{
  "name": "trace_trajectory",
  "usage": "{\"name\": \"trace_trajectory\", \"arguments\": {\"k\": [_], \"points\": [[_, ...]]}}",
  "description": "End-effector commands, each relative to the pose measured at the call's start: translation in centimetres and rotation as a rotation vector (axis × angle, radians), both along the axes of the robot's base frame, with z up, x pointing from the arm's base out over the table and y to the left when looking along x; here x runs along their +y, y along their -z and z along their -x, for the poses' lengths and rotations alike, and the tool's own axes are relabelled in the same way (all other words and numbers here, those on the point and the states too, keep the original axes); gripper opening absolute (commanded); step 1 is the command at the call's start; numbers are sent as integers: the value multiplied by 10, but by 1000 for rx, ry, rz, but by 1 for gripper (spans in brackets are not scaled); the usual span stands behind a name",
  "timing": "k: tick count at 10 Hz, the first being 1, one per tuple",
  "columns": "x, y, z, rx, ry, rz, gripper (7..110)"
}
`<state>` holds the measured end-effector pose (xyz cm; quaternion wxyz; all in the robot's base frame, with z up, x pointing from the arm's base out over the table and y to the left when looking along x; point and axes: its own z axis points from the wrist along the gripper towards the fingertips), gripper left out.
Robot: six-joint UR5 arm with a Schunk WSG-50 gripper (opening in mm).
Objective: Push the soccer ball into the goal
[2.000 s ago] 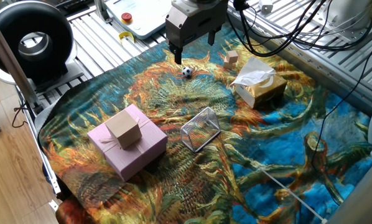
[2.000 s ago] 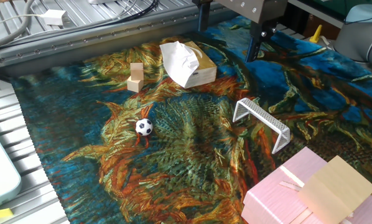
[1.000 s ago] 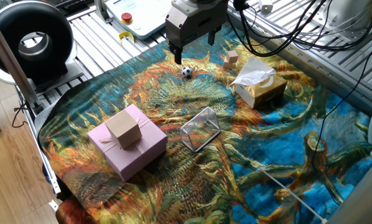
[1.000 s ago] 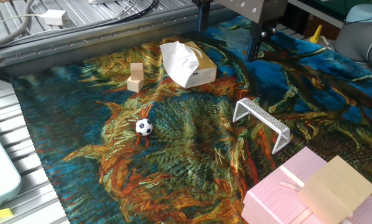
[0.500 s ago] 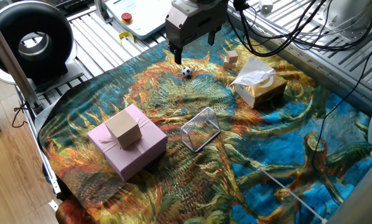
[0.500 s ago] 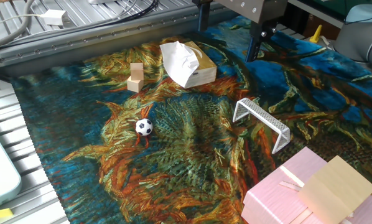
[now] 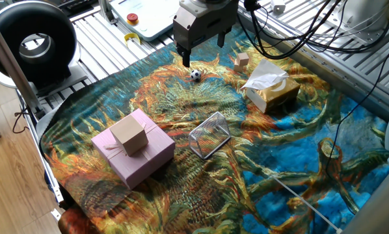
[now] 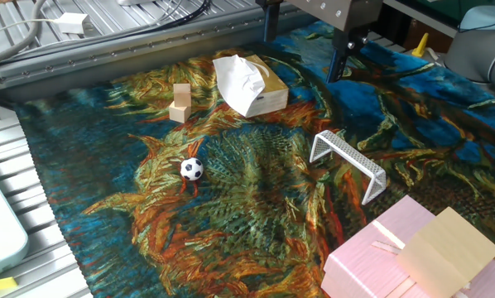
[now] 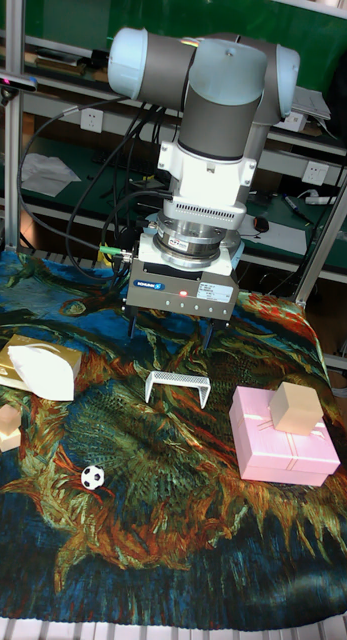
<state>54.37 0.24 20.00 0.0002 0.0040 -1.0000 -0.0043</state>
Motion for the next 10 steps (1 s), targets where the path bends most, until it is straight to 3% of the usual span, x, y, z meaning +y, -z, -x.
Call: {"name": "trace_trajectory", "arguments": {"k": [1, 2, 3, 4, 6, 7, 8, 10], "points": [[63, -21, 81, 350, 142, -230, 109], [54, -12, 69, 303, 210, -183, 7], [41, -7, 56, 245, 227, -130, 7], [47, -7, 50, 228, 268, -150, 7], [49, -6, 35, 163, 222, -175, 7], [53, -7, 34, 165, 224, -189, 7], [58, -7, 26, 130, 213, -212, 7], [51, -6, 25, 120, 168, -186, 7]]}}
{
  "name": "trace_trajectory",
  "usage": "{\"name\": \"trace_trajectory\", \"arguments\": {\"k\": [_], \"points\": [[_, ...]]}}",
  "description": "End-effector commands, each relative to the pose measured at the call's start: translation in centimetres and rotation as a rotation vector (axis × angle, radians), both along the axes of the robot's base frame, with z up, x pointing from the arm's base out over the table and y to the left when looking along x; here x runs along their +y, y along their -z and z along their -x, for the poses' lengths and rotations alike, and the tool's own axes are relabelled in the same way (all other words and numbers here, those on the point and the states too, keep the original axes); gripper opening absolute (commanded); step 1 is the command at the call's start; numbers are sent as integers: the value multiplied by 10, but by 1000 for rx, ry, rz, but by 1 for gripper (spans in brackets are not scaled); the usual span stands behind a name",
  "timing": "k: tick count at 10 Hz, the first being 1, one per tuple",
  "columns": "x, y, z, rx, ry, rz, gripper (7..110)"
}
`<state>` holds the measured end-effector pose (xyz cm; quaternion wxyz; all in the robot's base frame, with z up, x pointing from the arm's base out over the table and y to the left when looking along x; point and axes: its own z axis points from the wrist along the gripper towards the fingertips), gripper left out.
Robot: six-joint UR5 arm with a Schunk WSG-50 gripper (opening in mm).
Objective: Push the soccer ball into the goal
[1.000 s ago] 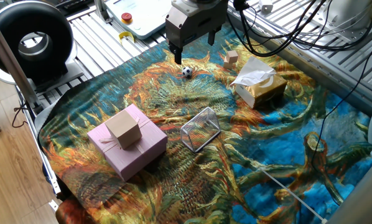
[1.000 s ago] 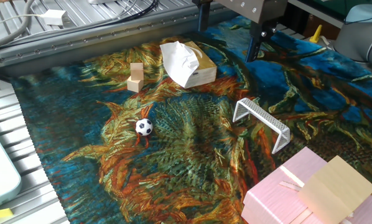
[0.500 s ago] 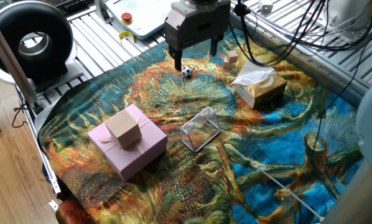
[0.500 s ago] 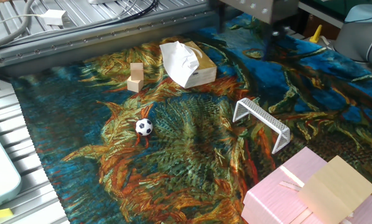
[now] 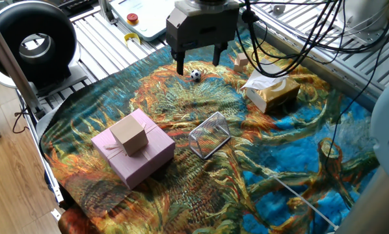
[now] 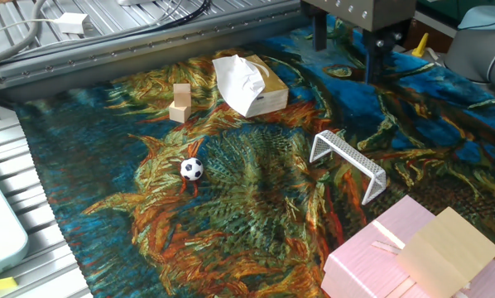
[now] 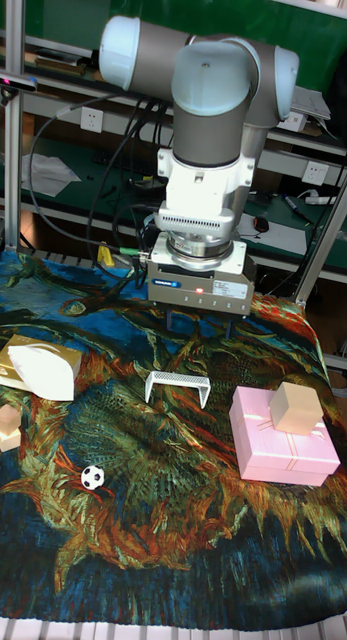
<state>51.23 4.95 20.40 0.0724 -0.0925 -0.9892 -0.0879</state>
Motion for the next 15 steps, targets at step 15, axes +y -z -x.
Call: {"name": "trace_trajectory", "arguments": {"k": [15], "points": [[-38, 5, 20, 80, 123, 144, 7]]}}
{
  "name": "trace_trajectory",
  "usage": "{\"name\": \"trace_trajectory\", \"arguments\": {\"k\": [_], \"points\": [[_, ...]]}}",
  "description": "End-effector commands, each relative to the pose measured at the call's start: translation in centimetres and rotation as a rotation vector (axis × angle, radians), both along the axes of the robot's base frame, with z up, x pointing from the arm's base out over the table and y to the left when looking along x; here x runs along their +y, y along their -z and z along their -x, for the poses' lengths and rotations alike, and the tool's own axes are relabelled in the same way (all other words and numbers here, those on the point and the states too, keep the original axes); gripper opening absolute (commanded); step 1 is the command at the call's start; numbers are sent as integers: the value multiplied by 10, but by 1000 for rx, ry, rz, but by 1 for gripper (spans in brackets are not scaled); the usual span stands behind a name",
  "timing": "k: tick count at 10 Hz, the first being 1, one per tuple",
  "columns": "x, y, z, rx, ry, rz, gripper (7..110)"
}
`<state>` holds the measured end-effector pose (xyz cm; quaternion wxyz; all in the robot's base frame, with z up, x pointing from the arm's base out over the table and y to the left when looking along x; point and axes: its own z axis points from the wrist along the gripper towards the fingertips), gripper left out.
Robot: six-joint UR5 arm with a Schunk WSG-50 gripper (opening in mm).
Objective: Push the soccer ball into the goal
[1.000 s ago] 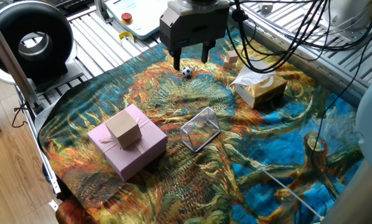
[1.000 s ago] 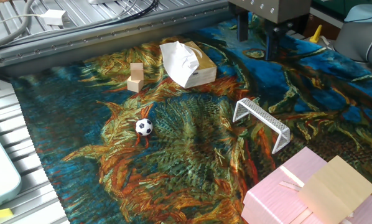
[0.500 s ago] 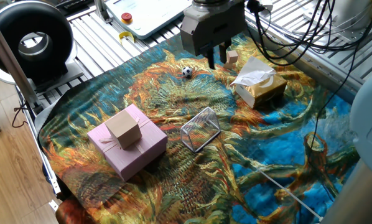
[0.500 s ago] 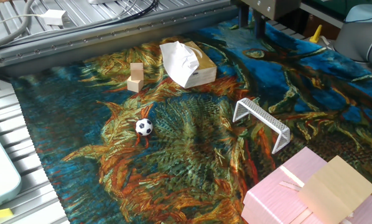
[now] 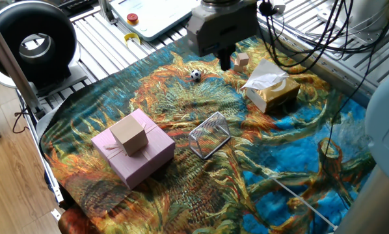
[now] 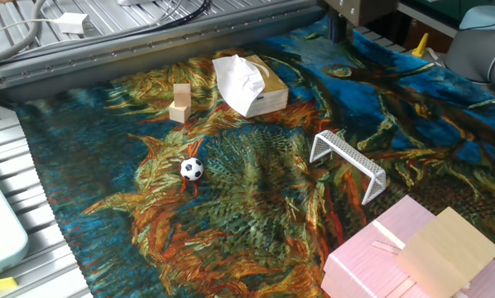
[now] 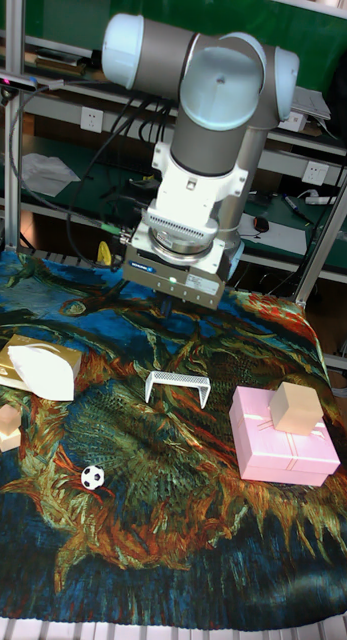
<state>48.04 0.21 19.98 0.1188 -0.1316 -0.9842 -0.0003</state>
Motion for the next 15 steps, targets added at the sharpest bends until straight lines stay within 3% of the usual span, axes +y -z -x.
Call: {"name": "trace_trajectory", "arguments": {"k": [1, 2, 3, 5, 7, 9, 11, 12, 13, 14, 15], "points": [[6, 0, -10, -29, 59, 1, 7], [10, -1, -8, -18, 92, -10, 7], [5, -3, -1, 13, 140, 25, 7], [1, -1, -10, -24, 110, 40, 7], [0, -3, -7, -13, 76, 34, 7], [11, -7, -2, 8, 40, -18, 7], [12, -8, 1, 15, 38, -29, 7], [9, -3, -7, -17, 47, -14, 7], [-7, -5, -2, 3, 3, 49, 7], [-13, -12, 6, 48, -15, 83, 7], [-16, -11, -7, -3, 9, 105, 7]]}}
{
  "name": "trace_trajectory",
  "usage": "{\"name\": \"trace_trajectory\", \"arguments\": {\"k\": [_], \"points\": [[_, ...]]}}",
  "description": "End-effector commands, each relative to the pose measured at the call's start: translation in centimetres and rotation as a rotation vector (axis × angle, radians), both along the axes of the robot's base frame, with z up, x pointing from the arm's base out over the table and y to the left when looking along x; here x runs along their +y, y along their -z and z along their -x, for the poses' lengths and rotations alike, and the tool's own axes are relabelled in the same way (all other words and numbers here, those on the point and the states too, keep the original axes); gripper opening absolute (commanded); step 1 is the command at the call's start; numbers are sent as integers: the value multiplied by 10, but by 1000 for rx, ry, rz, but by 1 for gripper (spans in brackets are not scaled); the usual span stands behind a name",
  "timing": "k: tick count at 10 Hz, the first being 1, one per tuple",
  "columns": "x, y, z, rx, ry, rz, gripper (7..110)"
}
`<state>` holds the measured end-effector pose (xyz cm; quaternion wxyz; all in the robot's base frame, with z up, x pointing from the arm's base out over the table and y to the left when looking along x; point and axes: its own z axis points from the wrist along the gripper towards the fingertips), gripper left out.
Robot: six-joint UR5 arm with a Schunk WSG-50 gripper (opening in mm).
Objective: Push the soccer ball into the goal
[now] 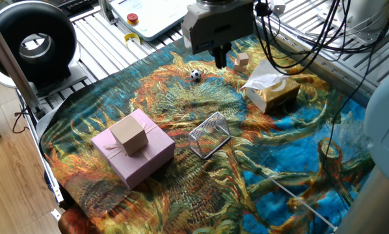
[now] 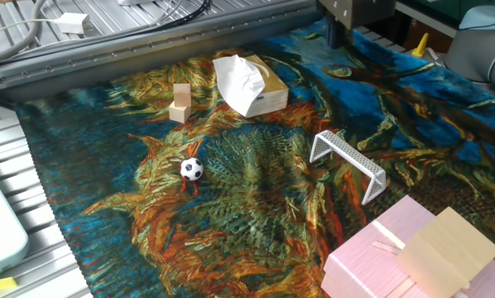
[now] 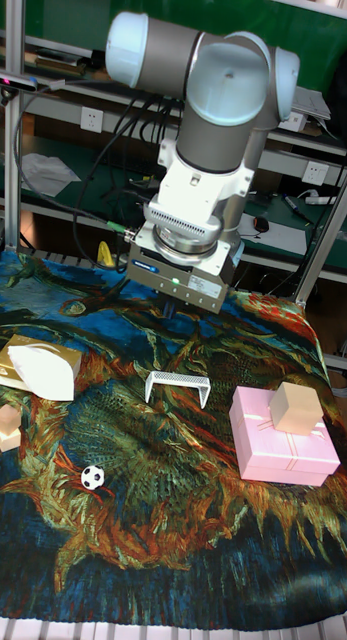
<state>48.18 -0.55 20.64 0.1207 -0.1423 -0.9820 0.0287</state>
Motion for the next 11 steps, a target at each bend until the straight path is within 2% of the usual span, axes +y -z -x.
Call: {"name": "trace_trajectory", "arguments": {"k": [1, 2, 3, 4, 5, 6, 8, 11], "points": [[-14, -1, -30, -116, 8, 70, 7], [-28, -1, -58, -218, -41, 119, 7], [-27, -6, -57, -206, -34, 129, 7], [-8, -8, -39, -136, 42, 70, 7], [-7, -6, -27, -97, 72, 63, 7], [-12, 1, -21, -89, 81, 74, 7], [-2, 3, -18, -79, 108, 33, 7], [3, 11, -25, -99, 88, 13, 7]]}}
